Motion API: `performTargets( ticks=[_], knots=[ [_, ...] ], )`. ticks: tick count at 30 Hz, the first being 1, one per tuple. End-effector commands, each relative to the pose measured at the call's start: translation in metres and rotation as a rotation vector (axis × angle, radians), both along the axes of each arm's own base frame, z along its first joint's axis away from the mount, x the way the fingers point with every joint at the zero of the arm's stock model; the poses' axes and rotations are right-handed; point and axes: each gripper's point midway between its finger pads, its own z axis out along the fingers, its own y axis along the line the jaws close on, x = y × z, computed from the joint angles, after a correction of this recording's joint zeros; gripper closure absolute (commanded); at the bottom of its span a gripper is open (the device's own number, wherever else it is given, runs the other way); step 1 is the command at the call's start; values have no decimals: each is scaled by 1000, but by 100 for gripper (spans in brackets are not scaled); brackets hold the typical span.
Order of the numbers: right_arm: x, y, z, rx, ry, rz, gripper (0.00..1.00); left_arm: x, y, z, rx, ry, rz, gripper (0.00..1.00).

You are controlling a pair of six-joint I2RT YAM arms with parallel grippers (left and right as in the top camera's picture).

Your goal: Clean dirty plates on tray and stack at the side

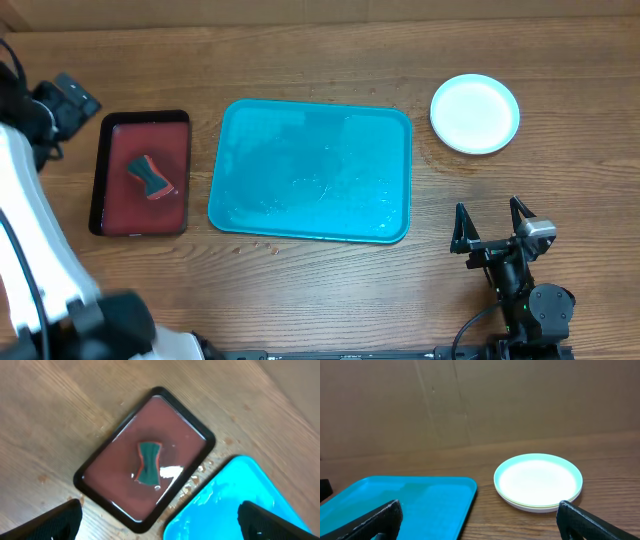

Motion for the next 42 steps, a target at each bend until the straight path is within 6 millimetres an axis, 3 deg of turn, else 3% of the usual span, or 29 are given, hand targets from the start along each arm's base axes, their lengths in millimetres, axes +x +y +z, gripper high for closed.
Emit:
performTargets(
  ticks=[1,6,12,20,31,37,42],
  knots=[
    [0,0,-2,1,-3,-2,0,-12,-36,-17,56,5,-215,0],
    [0,0,-2,1,-3,-2,0,-25,-89,-31,150,-62,-475,0],
    [0,0,-2,1,-3,-2,0,-75,-139,-59,170,-63,-634,0],
    [0,0,-2,1,-3,-2,0,-105,-144,-70,246,-174,-642,0],
    [0,0,-2,1,-3,-2,0,-80,-167,-70,386,-690,-702,0],
    [0,0,-2,1,-3,-2,0,-86,-175,-62,467,-879,-714,0],
    [0,0,-2,1,-3,-2,0,-94,-176,-62,495,-927,-708,0]
  ],
)
